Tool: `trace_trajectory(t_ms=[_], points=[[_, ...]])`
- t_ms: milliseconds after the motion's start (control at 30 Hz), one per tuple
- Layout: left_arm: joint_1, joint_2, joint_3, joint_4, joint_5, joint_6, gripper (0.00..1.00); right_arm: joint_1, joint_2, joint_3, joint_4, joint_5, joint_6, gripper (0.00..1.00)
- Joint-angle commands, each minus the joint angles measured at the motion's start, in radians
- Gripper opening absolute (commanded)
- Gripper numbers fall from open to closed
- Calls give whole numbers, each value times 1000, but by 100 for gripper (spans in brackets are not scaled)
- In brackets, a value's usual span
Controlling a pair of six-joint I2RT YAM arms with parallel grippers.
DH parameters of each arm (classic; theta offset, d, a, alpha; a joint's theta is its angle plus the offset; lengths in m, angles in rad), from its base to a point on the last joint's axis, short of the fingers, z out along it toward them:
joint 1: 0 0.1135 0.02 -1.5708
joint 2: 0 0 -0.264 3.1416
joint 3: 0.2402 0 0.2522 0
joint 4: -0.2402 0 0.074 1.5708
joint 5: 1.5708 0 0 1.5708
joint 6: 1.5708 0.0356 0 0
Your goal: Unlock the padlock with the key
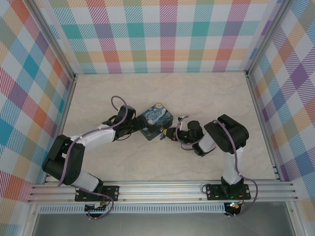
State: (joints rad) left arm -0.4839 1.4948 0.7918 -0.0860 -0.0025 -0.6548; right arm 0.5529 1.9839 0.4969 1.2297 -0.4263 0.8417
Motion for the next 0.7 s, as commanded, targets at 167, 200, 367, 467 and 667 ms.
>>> trace_trajectory(t_ms=[167, 200, 367, 467, 667], points=[[-16, 21, -47, -102, -29, 4, 83, -14, -68, 1, 29, 71, 77, 0], [-16, 22, -49, -101, -31, 4, 83, -15, -70, 4, 35, 73, 88, 0], [-16, 25, -47, -101, -35, 8, 84, -18, -102, 7, 9, 113, 95, 0], [-15, 24, -36, -108, -39, 15, 85, -35, -163, -16, -75, 139, 48, 0], [0, 33, 4, -129, -38, 36, 87, -51, -361, -50, -380, 143, -82, 0]])
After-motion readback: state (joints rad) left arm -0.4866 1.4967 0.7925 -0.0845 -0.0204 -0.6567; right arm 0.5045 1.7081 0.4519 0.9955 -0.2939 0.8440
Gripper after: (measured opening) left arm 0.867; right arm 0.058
